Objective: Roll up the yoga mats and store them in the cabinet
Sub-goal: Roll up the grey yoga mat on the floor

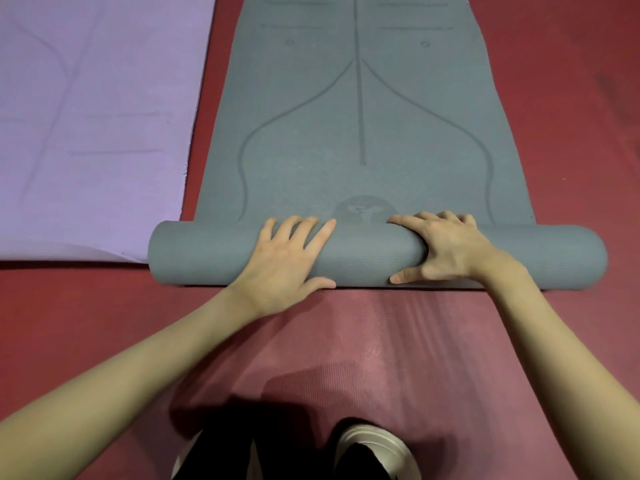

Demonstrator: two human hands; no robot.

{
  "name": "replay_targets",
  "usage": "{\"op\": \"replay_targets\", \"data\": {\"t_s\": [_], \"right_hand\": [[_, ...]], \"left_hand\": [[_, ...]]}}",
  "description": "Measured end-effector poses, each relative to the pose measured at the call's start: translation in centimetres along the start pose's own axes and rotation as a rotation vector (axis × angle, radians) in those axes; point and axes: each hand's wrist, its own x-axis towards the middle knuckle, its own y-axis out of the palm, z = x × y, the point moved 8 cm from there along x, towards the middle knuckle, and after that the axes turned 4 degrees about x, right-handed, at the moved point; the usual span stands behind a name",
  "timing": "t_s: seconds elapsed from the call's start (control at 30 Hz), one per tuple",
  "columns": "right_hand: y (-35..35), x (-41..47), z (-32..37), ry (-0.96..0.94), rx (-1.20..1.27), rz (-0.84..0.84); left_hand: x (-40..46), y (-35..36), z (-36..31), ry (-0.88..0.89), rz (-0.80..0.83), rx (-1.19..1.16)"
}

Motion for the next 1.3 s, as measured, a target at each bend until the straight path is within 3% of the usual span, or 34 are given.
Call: {"op": "replay_targets", "data": {"t_s": [0.1,0.27,0.37,0.43,0.5,0.63,0.8,0.93,1.03,1.17,1.3], "right_hand": [[-0.5,-0.1,0.2,-0.023,0.018,-0.045],[0.9,-1.4,2.1,-0.111,-0.075,-0.325],[1.2,-0.2,1.8,-0.090,-0.119,-0.349],[0.5,1.0,1.3,-0.066,-0.102,-0.282],[-0.3,2.0,0.9,-0.045,-0.074,-0.203],[-1.2,2.8,1.0,-0.036,-0.015,-0.190],[0.3,0.7,3.3,-0.121,-0.069,-0.416],[0.6,1.4,3.6,-0.079,-0.080,-0.514],[-0.3,3.4,2.7,-0.046,-0.079,-0.481],[-1.8,5.9,1.8,-0.015,-0.036,-0.404],[-2.1,5.5,1.8,-0.030,0.002,-0.443]], "left_hand": [[1.5,-0.2,1.1,0.008,0.049,-0.053],[4.5,-0.4,2.7,0.014,0.218,-0.235],[3.8,-1.4,3.1,-0.030,0.015,-0.301],[2.4,-1.8,3.2,-0.072,-0.159,-0.237],[1.4,-1.3,3.2,-0.097,-0.226,-0.134],[2.1,-0.6,3.8,-0.086,-0.141,-0.123],[5.7,-1.1,5.9,-0.052,0.009,-0.250],[5.7,-1.8,6.9,-0.074,-0.117,-0.376],[4.1,-1.9,6.6,-0.121,-0.277,-0.286],[3.8,-0.9,6.4,-0.145,-0.237,-0.147],[5.6,-0.8,7.7,-0.136,-0.152,-0.192]]}}
